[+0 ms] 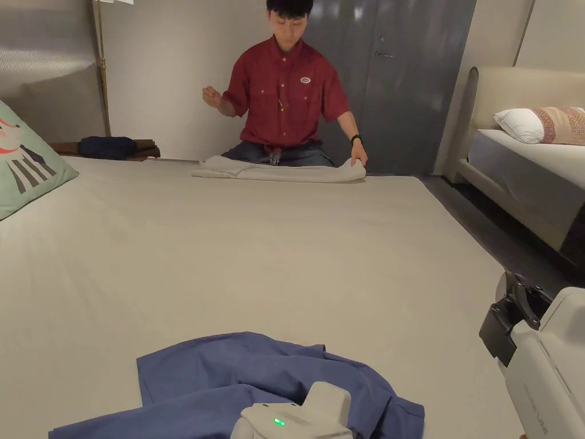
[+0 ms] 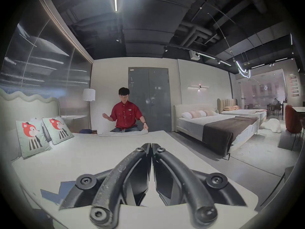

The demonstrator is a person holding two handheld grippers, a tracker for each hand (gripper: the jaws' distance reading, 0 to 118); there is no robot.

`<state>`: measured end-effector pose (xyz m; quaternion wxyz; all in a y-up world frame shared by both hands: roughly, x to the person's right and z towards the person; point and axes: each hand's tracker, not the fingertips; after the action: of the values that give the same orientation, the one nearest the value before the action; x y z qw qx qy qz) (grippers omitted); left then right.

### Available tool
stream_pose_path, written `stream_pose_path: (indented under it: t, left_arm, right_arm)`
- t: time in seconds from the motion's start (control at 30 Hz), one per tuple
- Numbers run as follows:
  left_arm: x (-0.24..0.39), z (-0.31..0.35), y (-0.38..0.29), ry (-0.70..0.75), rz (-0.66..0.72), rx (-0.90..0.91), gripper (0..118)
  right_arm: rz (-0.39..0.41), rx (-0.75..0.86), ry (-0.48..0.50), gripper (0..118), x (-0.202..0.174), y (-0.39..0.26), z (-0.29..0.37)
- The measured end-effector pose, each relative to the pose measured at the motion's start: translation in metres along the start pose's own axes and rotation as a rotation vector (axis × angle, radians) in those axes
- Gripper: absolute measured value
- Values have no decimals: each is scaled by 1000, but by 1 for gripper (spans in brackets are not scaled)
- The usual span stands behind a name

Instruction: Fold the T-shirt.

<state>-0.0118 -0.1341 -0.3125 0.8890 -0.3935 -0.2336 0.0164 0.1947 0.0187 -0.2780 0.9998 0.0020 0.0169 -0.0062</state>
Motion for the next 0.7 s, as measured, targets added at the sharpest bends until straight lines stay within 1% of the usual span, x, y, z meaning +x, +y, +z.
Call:
stream_pose_path:
  t: [0.07,0.13,0.3,0.33,0.37,0.4,0.43,0.47,0.5,0.57,0.6,0.7]
  left_arm:
    - [1,-13,-14,10,-6,-60,3]
    - [0,-20,-22,23,1,-82,3]
    - [-4,-10,-20,-7,-22,-42,4]
    - [-5,-3,-19,-5,-27,-23,9]
    - [-7,7,-16,4,-28,0,22]
    - [-11,17,-13,-5,-27,35,46]
    - [-16,30,-10,-16,-26,72,83]
    - [-19,46,-7,-26,-20,112,103]
    - [-26,64,-2,-14,1,154,112]
    - [-42,101,5,29,32,265,112]
    - [-48,119,8,74,49,313,112]
    - [-73,177,10,263,92,488,113]
  right_arm:
    - [1,-7,-3,0,1,-3,1]
    - [0,-12,-1,0,0,-4,2]
    - [4,-17,8,0,-3,-5,1]
    - [5,-17,11,0,-4,-5,1]
    - [5,-14,15,0,-4,-5,1]
    - [6,-10,19,0,-5,-4,2]
    - [7,-7,22,0,-6,-4,2]
    - [6,-4,26,0,-7,-3,3]
    - [7,0,30,0,-8,-2,4]
    - [11,8,36,0,-10,0,4]
    - [14,14,38,0,-12,1,5]
    - [19,29,47,0,-15,2,6]
